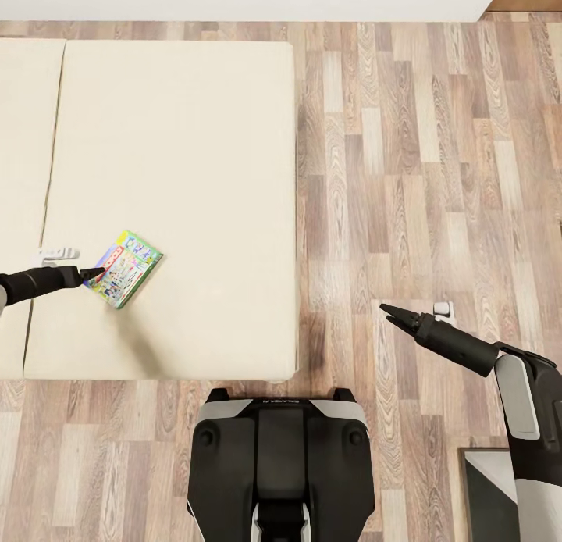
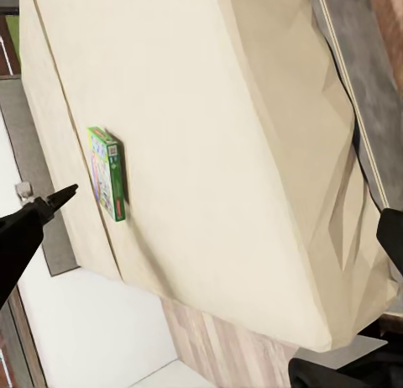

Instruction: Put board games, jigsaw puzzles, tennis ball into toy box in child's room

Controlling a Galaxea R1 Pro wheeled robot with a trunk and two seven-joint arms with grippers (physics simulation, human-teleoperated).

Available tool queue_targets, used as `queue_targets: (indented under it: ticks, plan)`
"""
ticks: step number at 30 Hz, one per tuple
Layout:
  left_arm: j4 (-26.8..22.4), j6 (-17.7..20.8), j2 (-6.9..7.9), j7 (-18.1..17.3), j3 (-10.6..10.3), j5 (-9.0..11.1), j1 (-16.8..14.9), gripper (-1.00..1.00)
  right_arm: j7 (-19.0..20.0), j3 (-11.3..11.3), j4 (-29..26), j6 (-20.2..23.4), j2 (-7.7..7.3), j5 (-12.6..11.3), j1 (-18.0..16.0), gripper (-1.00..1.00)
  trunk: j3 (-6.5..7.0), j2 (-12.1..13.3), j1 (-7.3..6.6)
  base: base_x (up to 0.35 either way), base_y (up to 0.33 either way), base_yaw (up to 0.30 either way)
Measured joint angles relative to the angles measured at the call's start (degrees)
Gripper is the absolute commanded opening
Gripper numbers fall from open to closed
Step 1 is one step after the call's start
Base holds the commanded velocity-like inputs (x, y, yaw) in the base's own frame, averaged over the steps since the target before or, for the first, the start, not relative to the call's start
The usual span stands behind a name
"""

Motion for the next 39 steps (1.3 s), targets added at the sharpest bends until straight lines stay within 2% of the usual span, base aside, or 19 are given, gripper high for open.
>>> queue_targets:
  ticks: [10,31,39]
  plan:
    - [-0.01,-0.09,0.03,0.07,-0.17,-0.01,0.01,1.00,-0.04,0.04,0.00,0.00,0.05,0.00,0.02,1.00,-0.19,0.00,0.00,0.000,0.101,0.000]
    - [0.31,0.02,-0.17,0.15,-0.08,0.06,-0.02,1.00,-0.04,0.09,0.00,0.00,0.19,0.00,-0.02,1.00,-0.90,0.00,0.00,0.010,0.008,0.000]
    - [0.25,1.51,-0.44,-0.08,-0.05,0.16,-0.22,1.00,0.01,-0.01,0.00,0.00,0.02,0.01,0.01,1.00,-1.48,0.00,0.00,0.003,0.000,0.000]
